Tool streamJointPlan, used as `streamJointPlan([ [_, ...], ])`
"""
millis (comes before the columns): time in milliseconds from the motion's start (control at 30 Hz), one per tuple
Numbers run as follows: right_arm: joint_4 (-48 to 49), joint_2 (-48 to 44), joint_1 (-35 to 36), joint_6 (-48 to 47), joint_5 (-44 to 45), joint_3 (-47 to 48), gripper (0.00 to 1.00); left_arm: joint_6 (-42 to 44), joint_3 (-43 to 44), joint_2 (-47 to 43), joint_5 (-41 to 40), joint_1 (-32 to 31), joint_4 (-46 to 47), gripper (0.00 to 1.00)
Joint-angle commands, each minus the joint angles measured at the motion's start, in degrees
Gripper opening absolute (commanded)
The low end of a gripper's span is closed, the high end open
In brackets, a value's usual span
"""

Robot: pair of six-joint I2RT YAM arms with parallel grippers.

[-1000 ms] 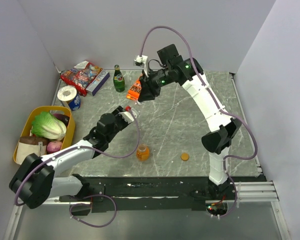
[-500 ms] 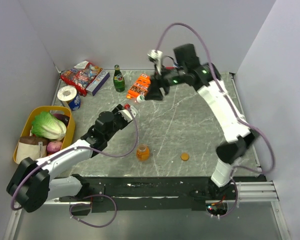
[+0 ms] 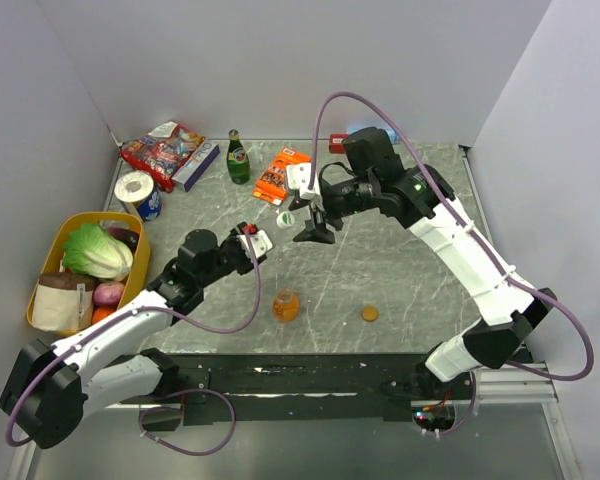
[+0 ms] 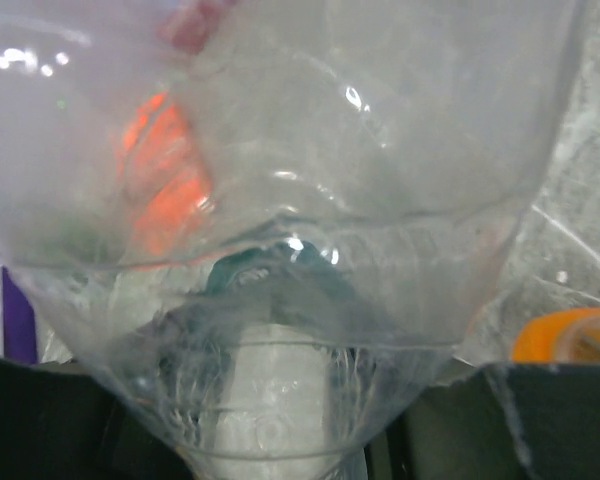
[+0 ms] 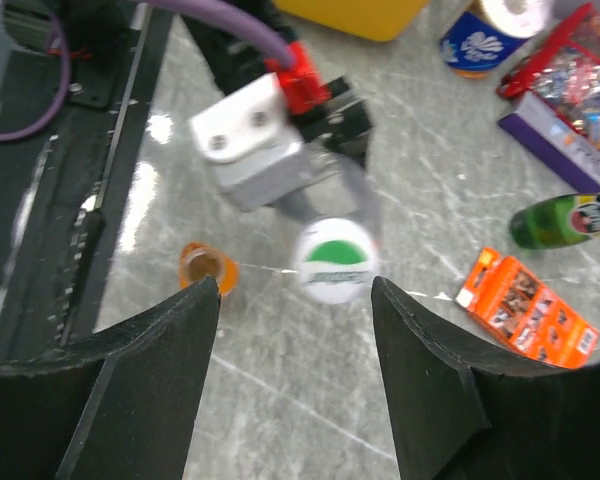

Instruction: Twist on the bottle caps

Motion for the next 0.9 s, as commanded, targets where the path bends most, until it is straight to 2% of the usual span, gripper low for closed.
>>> streamJointPlan([
  [0,6.74,1.01,0.48,3.75,1.66,1.17,0.69,-0.03,0.14,-2.20,5.74,-0.04,1.84,0.01],
  [200,9.12,1.27,0.31,6.48,1.14,0.21,0.65,-1.17,0.67,-2.38,5.74,0.04,2.10,0.01],
  [333,8.24,1.98,0.48,8.23,-0.87,0.47,0.58,-2.66,1.11,-2.47,6.44,0.04,2.28,0.01],
  [567,10.97,3.38,0.48,12.72,-2.81,0.56,0.55,-3.72,2.07,-1.85,7.59,0.04,3.07,0.01],
  [667,10.97,4.17,0.48,13.77,-3.25,1.26,0.45,-4.25,2.51,-1.50,8.02,-0.04,3.42,0.01],
  [733,10.96,4.35,0.39,14.47,-3.26,1.53,0.35,-4.95,2.60,-1.41,8.03,0.04,3.69,0.02],
  [767,11.23,4.44,0.22,15.17,-3.08,1.53,0.30,-5.21,2.69,-1.24,8.03,-0.04,3.69,0.08],
  [800,11.67,4.53,-0.04,16.05,-2.99,1.44,0.23,-5.39,2.78,-1.24,8.11,-0.04,3.60,0.39],
  [867,12.11,5.22,-1.18,19.30,-2.47,1.70,0.19,-6.09,2.34,-0.88,7.41,0.04,3.95,0.65],
])
